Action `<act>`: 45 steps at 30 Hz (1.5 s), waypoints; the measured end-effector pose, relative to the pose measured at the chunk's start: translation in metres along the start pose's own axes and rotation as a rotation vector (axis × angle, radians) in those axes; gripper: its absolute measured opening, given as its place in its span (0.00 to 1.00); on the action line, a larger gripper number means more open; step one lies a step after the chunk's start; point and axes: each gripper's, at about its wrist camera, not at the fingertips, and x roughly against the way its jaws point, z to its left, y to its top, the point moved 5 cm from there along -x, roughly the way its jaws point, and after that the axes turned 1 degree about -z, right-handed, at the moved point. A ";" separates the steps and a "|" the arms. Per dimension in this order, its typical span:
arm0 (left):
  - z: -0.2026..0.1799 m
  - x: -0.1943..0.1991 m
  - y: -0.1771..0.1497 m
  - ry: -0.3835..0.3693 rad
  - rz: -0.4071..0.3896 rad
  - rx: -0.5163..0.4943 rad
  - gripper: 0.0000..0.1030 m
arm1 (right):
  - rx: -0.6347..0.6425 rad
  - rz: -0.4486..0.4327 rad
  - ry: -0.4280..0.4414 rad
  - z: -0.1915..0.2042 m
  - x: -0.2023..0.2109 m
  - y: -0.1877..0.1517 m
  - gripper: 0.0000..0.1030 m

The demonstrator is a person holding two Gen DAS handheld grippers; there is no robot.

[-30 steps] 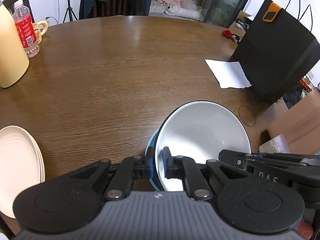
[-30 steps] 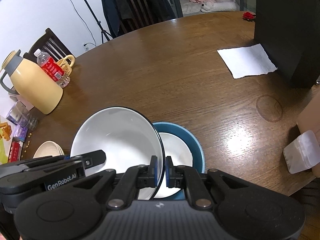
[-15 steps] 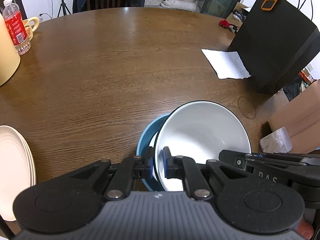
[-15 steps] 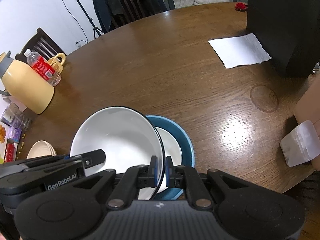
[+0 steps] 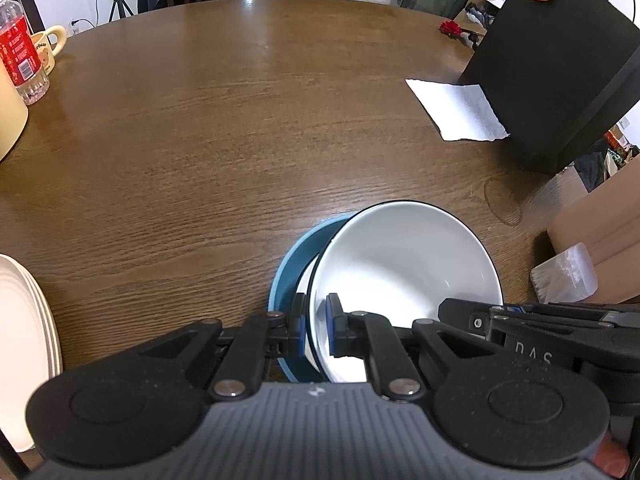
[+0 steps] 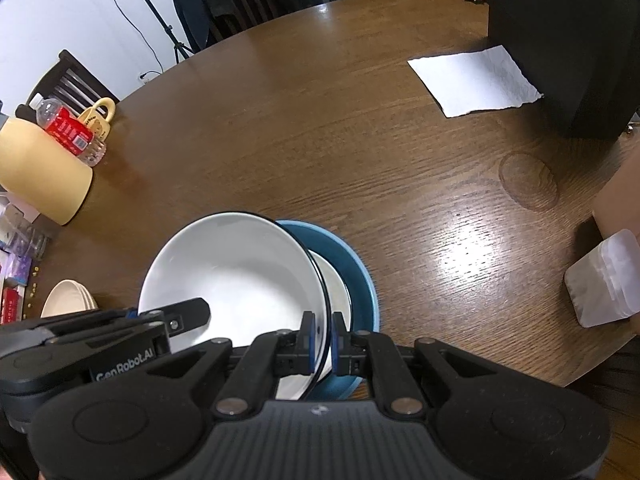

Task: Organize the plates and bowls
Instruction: 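Lower the white bowl into the blue bowl with both grippers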

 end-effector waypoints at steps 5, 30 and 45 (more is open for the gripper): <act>0.000 -0.007 0.000 0.005 0.014 -0.001 0.10 | -0.002 0.015 -0.002 -0.002 -0.007 0.000 0.07; -0.001 -0.020 0.001 0.024 0.028 -0.041 0.11 | 0.028 0.036 -0.034 0.000 -0.020 0.002 0.07; -0.008 -0.026 0.001 0.077 0.065 -0.129 0.13 | 0.030 0.044 -0.038 -0.001 -0.024 0.003 0.07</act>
